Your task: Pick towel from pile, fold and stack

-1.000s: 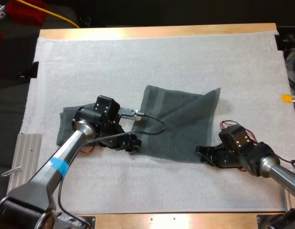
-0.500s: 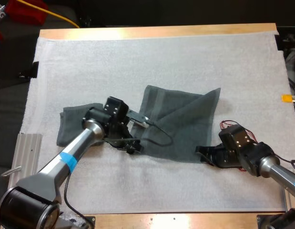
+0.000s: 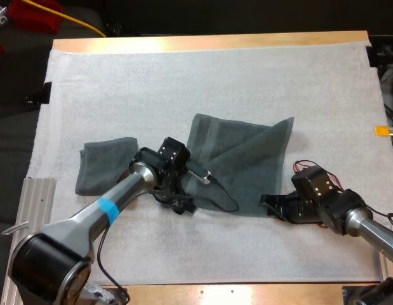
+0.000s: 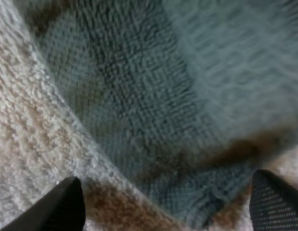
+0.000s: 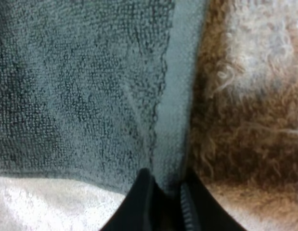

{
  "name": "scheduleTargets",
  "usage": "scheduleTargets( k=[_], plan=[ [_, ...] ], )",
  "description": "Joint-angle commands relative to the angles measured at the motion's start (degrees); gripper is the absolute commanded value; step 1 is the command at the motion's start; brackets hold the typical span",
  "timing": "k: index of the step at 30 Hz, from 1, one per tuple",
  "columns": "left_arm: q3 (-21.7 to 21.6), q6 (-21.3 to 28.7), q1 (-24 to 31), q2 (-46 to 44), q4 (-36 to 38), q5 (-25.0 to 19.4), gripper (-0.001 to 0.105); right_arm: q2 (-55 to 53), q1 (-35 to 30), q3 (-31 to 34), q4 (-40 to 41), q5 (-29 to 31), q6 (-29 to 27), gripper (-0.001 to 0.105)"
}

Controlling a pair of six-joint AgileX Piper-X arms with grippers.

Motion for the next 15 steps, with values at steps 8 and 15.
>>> scheduleTargets(
  k=[8, 15],
  plan=[
    [0.0, -0.2, -0.2, -0.1, -0.6, -0.8, 0.055, -0.5, -0.1, -0.1, -0.2, -0.1, -0.7, 0.001],
    [0.0, -0.2, -0.2, -0.1, -0.7, -0.8, 0.041, -0.5, -0.1, -0.1, -0.2, -0.1, -0.7, 0.001]
  ],
)
